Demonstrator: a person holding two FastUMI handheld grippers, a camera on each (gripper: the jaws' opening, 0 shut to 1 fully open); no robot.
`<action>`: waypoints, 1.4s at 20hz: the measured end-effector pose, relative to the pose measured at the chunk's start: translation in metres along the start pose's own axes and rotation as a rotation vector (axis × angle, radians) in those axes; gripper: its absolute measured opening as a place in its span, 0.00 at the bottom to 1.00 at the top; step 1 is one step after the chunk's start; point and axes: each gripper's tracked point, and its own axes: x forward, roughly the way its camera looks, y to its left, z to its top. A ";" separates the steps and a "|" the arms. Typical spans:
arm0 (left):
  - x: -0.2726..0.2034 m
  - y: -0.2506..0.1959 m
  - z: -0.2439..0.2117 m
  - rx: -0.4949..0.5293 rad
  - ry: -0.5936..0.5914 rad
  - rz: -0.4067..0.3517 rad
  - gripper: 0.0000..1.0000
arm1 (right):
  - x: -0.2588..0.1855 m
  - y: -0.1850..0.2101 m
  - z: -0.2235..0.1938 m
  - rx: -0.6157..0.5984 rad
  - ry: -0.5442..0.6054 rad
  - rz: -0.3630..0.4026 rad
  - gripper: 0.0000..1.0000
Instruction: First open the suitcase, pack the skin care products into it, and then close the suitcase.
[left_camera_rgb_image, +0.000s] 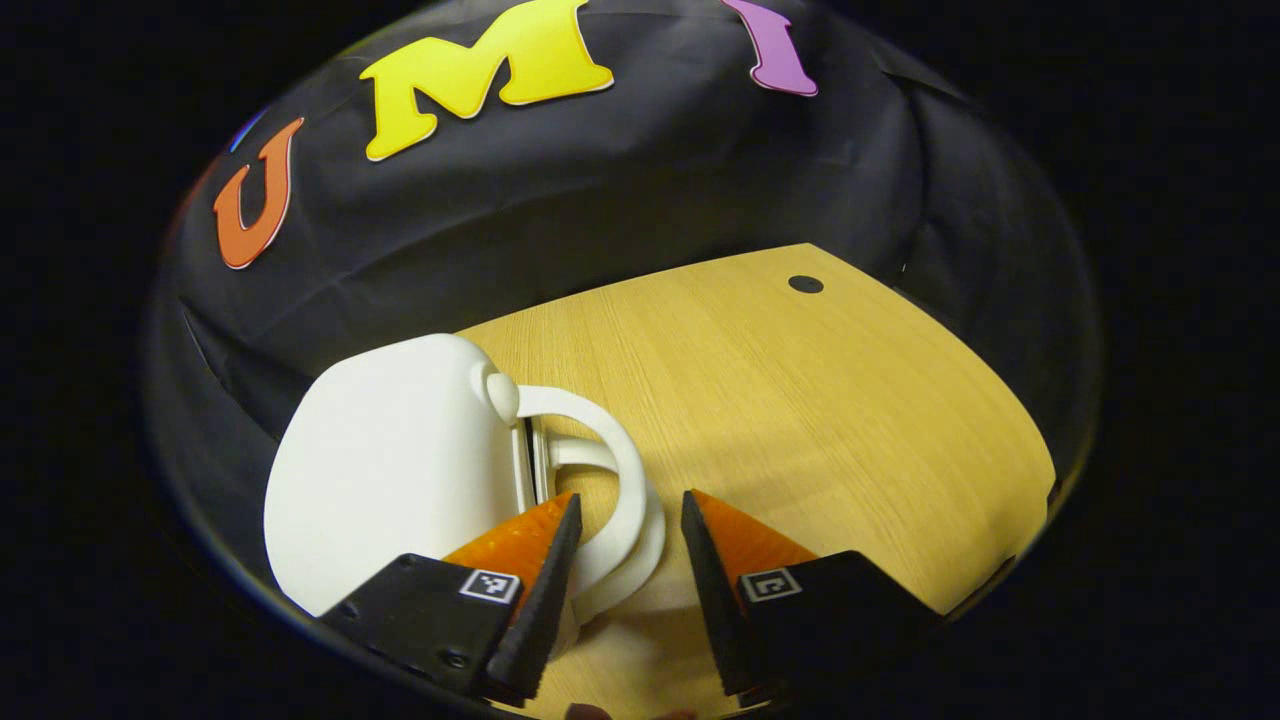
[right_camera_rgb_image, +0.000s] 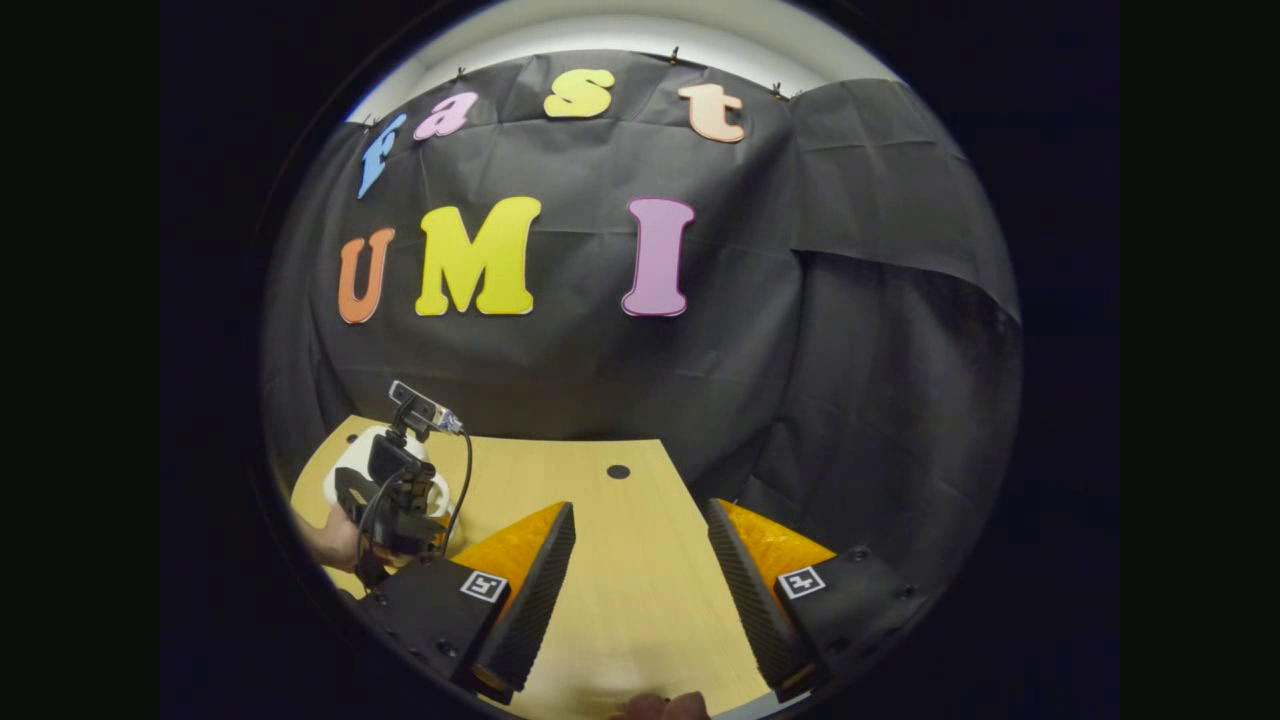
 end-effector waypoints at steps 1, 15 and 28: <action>-0.008 0.001 0.004 -0.015 -0.014 0.010 0.75 | 0.003 0.006 0.002 0.002 -0.005 0.012 0.79; -0.231 0.128 0.176 -0.276 -0.597 0.165 0.98 | 0.016 0.187 0.168 -0.039 -0.340 0.350 0.80; -0.303 0.131 0.184 -0.318 -0.722 0.186 0.97 | 0.002 0.176 0.185 0.065 -0.391 0.227 0.80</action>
